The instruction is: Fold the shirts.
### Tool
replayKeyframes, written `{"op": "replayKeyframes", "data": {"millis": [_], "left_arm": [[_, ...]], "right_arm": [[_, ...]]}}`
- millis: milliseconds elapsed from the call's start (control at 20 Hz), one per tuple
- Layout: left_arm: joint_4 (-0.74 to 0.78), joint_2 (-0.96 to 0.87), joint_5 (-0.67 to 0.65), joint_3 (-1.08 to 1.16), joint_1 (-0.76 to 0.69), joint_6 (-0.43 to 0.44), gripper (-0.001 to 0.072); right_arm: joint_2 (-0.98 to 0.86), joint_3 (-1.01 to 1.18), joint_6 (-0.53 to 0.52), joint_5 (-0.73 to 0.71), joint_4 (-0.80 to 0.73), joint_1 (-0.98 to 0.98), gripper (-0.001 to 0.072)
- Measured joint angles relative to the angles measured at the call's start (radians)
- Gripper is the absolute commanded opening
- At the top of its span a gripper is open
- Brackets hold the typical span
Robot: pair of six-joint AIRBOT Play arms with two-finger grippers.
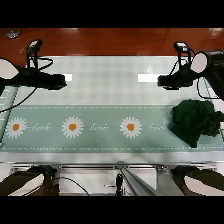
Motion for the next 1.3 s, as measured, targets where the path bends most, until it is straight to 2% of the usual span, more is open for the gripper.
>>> {"op": "replayKeyframes", "data": {"millis": [150,200,250,300,450,600,650,700,750,900,1050,1200,1300], "left_arm": [[0.0,0.0,0.01,0.0,0.0,0.0,0.0025],[-0.001,0.0,0.026,0.0,0.0,0.0,0.0025],[-0.001,-0.001,0.043,0.0,0.0,0.0,0.0026],[-0.001,-0.003,0.06,-0.001,0.0,0.0,0.0026],[-0.002,-0.027,0.113,-0.002,0.001,0.009,0.0027],[-0.001,-0.067,0.123,-0.003,0.001,0.039,0.0028],[0.0,-0.082,0.117,-0.003,0.002,0.045,0.0113],[0.002,-0.094,0.11,-0.003,0.003,0.054,0.0446],[0.007,-0.105,0.104,-0.003,0.006,0.062,0.0706],[0.052,-0.125,0.069,-0.003,0.011,0.072,0.0705],[0.105,-0.132,-0.003,-0.013,0.019,0.044,0.0704],[0.129,-0.135,-0.034,-0.042,0.024,0.013,0.0704],[0.135,-0.136,-0.039,-0.056,0.024,-0.01,0.0704]], "right_arm": [[0.0,0.0,0.0,-0.037,-0.002,0.0,0.0029],[0.0,0.0,0.0,-0.062,-0.008,0.0,0.0082],[0.0,0.0,0.002,-0.087,-0.017,0.0,0.0378],[0.0,0.0,0.003,-0.108,-0.037,0.0,0.0626],[0.0,0.001,0.037,-0.113,-0.155,-0.003,0.0626],[0.024,0.005,0.064,-0.032,-0.29,-0.037,0.0626],[0.042,0.005,0.069,-0.005,-0.321,-0.06,0.0626],[0.068,0.005,0.074,0.018,-0.343,-0.094,0.0626],[0.096,0.003,0.08,0.035,-0.366,-0.134,0.0626],[0.209,-0.05,0.111,0.059,-0.397,-0.299,0.0625],[0.312,-0.201,0.141,0.032,-0.395,-0.493,0.0625],[0.346,-0.386,0.138,-0.036,-0.298,-0.672,0.0625],[0.315,-0.464,0.098,-0.091,-0.202,-0.751,0.0625]]}}
